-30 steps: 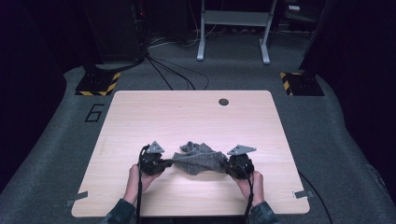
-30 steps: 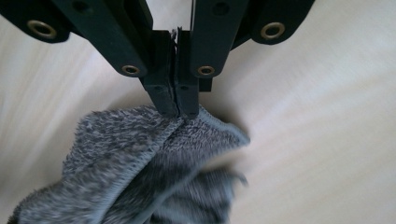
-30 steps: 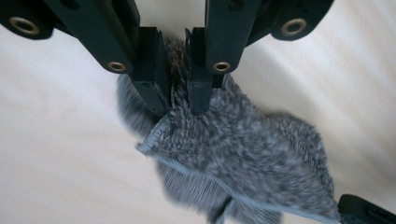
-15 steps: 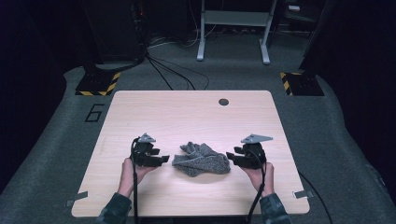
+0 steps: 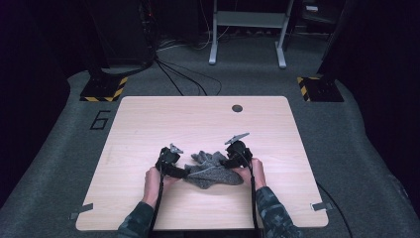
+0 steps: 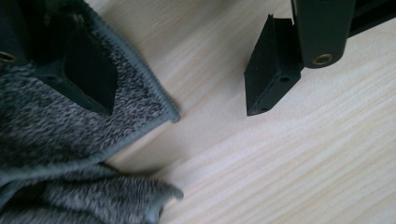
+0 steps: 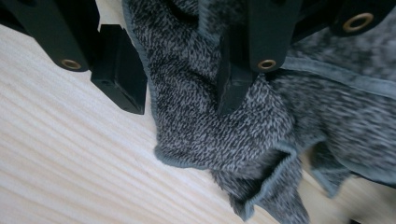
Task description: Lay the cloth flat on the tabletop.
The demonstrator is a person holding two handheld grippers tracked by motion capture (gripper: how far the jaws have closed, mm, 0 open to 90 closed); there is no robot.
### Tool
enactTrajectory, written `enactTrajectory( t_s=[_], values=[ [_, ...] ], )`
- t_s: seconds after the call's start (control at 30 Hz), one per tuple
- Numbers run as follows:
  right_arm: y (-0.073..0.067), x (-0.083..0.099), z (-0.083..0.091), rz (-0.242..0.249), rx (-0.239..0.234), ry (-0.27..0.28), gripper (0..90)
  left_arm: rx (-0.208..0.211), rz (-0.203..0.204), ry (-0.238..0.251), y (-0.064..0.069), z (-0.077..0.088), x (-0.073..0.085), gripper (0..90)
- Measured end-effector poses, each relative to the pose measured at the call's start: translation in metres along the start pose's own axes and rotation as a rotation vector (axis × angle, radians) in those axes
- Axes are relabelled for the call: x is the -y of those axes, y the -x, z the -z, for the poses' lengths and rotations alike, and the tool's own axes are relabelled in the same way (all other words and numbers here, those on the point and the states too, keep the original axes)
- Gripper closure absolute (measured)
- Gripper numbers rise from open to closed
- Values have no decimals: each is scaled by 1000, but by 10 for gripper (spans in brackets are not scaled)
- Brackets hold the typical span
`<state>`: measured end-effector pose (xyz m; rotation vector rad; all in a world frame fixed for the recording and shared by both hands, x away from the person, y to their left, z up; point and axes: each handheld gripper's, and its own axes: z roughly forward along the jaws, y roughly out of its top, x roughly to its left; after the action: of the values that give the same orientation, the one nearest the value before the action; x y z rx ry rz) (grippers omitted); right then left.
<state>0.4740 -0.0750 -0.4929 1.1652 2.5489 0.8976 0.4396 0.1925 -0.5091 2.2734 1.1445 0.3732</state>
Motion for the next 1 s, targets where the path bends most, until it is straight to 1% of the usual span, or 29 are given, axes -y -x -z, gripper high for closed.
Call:
enactTrajectory(
  t_s=[0.03, 0.07, 0.1, 0.2, 0.23, 0.3, 0.4, 0.43, 0.5, 0.53, 0.57, 0.6, 0.67, 0.7, 0.73, 0.77, 0.8, 0.83, 0.87, 0.9, 0.93, 1.0],
  values=[
    [0, 0, 0, 0, 0, 0, 527, 0, 0, 0, 0, 0, 0, 253],
    [0, 3, -1, 0, 29, -9, 521, -13, -14, 2, 0, 1, 3, 251],
    [0, 5, -1, 2, 48, -13, 521, -20, -12, 4, 1, 2, 4, 250],
    [2, 13, 0, -5, 85, -21, 508, -38, -29, 14, 0, 3, 6, 250],
    [2, 16, 1, -11, 94, -19, 507, -35, -30, 12, -1, 4, 7, 250],
    [3, 22, 4, -19, 103, -29, 507, -44, -32, 12, -4, 5, 8, 249],
    [4, 31, 10, -40, 110, -25, 505, -54, -26, 14, -9, 8, 12, 249],
    [4, 35, 12, -41, 125, -21, 504, -58, -28, 10, -11, 9, 13, 249],
    [3, 38, 15, -44, 133, -20, 500, -51, -24, 8, -13, 10, 14, 248],
    [4, 45, 20, -60, 136, -19, 495, -56, -24, 7, -17, 12, 16, 248],
    [4, 47, 21, -69, 134, -18, 492, -58, -26, 9, -19, 13, 18, 248],
    [5, 51, 23, -79, 138, -14, 488, -69, -26, 10, -20, 14, 19, 248],
    [5, 54, 26, -89, 143, -14, 485, -62, -18, 11, -22, 15, 21, 248],
    [7, 56, 28, -94, 141, -18, 481, -68, -22, 10, -25, 16, 23, 248],
    [9, 61, 33, -106, 152, -28, 476, -70, -19, 11, -26, 16, 23, 243],
    [10, 62, 35, -110, 154, -39, 467, -63, -7, 4, -28, 17, 24, 242],
    [12, 63, 38, -110, 167, -49, 457, -67, -1, 5, -29, 18, 24, 240],
    [12, 63, 41, -114, 167, -40, 452, -66, 4, 14, -30, 19, 25, 233],
    [14, 61, 47, -106, 163, -26, 450, -66, 4, 14, -30, 19, 25, 232],
    [14, 58, 52, -114, 160, 8, 445, -62, 13, 22, -31, 23, 24, 231],
    [14, 52, 57, -112, 163, 27, 443, -63, 25, 29, -31, 24, 24, 228],
    [12, 38, 64, -87, 144, 59, 438, -76, 26, 35, -31, 26, 22, 227]
  ],
)
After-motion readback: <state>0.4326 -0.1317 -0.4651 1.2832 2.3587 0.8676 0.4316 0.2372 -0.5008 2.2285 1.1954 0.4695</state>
